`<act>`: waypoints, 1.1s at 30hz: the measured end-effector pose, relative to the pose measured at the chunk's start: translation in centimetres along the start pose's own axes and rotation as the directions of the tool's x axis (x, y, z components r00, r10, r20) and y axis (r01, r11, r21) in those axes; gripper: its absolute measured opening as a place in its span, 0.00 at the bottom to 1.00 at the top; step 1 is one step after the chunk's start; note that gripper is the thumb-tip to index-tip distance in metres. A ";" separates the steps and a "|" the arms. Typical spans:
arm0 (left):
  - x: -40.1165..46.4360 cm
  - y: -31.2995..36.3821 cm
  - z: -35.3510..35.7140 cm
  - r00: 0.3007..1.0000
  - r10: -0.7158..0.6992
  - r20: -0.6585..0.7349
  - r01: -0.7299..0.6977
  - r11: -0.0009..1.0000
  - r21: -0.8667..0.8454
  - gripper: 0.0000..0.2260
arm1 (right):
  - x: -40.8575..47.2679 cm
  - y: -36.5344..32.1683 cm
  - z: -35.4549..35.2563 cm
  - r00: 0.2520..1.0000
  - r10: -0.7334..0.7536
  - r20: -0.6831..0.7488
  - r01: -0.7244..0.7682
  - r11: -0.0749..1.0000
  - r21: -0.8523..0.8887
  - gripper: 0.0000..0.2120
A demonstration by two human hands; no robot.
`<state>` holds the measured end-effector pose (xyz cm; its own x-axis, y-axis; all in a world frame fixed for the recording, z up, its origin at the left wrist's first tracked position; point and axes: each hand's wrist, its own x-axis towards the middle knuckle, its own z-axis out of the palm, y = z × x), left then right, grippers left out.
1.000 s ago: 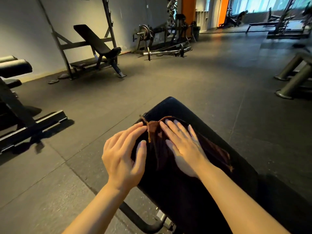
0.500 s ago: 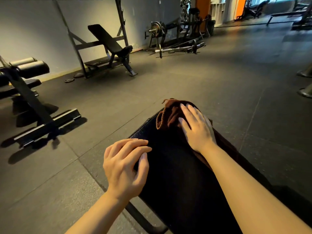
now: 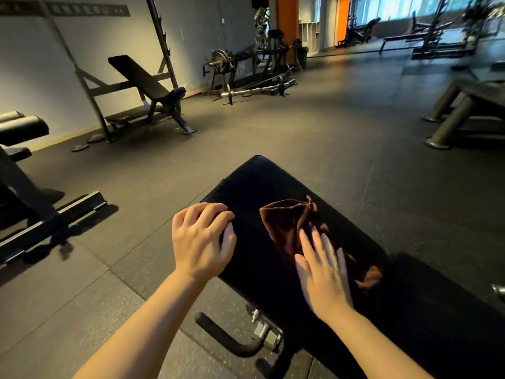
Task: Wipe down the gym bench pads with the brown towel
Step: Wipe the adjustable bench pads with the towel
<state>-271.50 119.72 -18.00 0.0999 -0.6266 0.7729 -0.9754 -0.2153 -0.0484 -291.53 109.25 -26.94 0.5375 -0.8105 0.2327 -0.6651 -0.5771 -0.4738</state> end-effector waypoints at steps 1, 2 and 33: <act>0.0 0.0 -0.2 0.998 0.036 0.045 -0.036 0.999 0.014 0.14 | -1.4 -0.5 0.2 0.999 0.003 0.032 -0.003 1.000 0.022 0.42; -0.1 0.1 -0.4 0.991 0.075 0.111 -0.079 0.996 0.033 0.16 | -2.7 -0.9 0.4 0.998 0.002 0.057 -0.005 0.999 0.044 0.42; -1.5 0.5 1.4 0.940 0.341 0.027 -0.341 0.940 -0.002 0.23 | 13.5 0.4 -1.8 0.975 0.219 0.026 -0.220 0.971 0.093 0.30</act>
<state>-271.87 119.54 -20.06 -0.2332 -0.6825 0.6927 -0.9514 0.0129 -0.3076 -285.46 97.95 -22.45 0.3923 -0.9143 0.1009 -0.7160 -0.3724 -0.5904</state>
